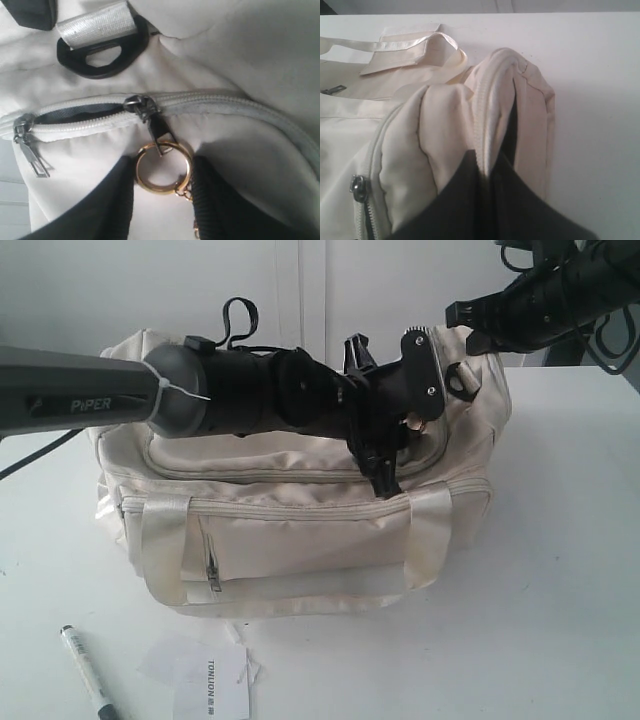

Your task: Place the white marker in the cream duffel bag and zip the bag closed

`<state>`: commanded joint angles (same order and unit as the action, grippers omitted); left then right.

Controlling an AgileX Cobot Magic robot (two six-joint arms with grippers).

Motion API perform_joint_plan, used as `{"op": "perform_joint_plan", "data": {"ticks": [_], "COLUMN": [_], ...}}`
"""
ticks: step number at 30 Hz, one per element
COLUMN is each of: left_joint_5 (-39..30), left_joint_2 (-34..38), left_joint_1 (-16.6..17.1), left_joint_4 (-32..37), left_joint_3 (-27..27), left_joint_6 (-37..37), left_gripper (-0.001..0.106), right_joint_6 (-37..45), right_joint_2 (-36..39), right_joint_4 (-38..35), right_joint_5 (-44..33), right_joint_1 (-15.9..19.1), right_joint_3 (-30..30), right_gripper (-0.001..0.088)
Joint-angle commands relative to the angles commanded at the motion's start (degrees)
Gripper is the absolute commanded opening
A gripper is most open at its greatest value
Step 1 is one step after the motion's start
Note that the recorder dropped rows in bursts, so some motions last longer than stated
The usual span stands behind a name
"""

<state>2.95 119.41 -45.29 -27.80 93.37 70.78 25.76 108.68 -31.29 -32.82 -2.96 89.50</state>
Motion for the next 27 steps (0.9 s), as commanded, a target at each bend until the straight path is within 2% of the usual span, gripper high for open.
{"op": "perform_joint_plan", "data": {"ticks": [1, 2, 10, 20, 27], "left_joint_5": [0.0, 0.0, -4.53, -11.61, -12.6], "left_joint_2": [0.0, -0.14, -3.06, -5.32, -7.4], "left_joint_1": [0.0, 0.0, 0.0, 0.0, 0.0], "left_joint_4": [0.0, 0.0, -0.4, -0.4, -0.4], "left_joint_3": [0.0, 0.0, 0.0, 0.0, 0.0], "left_joint_6": [0.0, 0.0, -0.64, -7.44, -9.57], "left_gripper": [0.002, 0.0, 0.0, 0.0, 0.0], "right_joint_6": [0.0, 0.0, 0.0, 0.0, 0.0], "right_joint_2": [0.0, 0.0, 0.0, 0.0, 0.0], "right_joint_4": [0.0, 0.0, 0.0, 0.0, 0.0], "right_joint_5": [0.0, 0.0, 0.0, 0.0, 0.0], "right_joint_1": [0.0, 0.0, 0.0, 0.0, 0.0], "right_joint_3": [0.0, 0.0, 0.0, 0.0, 0.0], "right_gripper": [0.0, 0.0, 0.0, 0.0, 0.0]}}
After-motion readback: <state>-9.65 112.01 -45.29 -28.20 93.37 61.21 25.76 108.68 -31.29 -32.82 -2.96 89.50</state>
